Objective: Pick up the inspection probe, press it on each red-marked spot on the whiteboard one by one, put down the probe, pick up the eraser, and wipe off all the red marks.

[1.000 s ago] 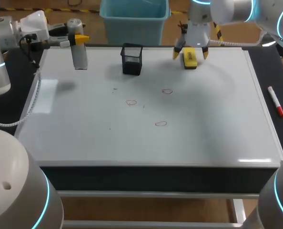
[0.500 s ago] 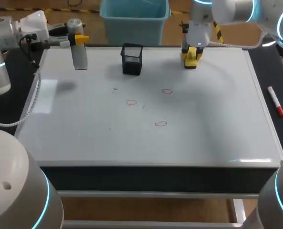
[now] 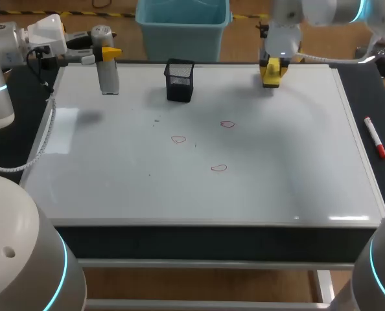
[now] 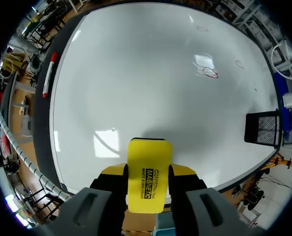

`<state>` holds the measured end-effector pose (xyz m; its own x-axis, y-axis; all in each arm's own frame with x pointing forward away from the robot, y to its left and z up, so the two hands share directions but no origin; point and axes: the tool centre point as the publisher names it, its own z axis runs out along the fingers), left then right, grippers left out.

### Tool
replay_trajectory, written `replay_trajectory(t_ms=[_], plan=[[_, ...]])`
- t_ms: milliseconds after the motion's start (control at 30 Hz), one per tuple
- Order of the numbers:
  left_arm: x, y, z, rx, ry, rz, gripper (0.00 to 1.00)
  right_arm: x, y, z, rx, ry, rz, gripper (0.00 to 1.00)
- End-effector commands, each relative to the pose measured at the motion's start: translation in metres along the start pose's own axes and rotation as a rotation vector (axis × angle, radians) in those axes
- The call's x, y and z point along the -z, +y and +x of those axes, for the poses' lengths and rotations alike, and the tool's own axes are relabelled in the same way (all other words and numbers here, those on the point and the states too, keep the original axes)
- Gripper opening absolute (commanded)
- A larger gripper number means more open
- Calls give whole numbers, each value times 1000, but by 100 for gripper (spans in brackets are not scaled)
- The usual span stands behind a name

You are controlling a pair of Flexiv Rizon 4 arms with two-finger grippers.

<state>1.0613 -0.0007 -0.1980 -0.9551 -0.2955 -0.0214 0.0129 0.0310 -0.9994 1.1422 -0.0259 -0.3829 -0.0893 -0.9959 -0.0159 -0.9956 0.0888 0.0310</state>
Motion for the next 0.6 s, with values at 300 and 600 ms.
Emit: replay_trajectory(t_ms=[300, 600], plan=[[0, -1, 1, -2, -3, 0, 0, 36, 49, 61, -153, -15, 59, 0], [0, -1, 1, -2, -3, 0, 0, 39, 77, 96, -235, -31, 69, 0]])
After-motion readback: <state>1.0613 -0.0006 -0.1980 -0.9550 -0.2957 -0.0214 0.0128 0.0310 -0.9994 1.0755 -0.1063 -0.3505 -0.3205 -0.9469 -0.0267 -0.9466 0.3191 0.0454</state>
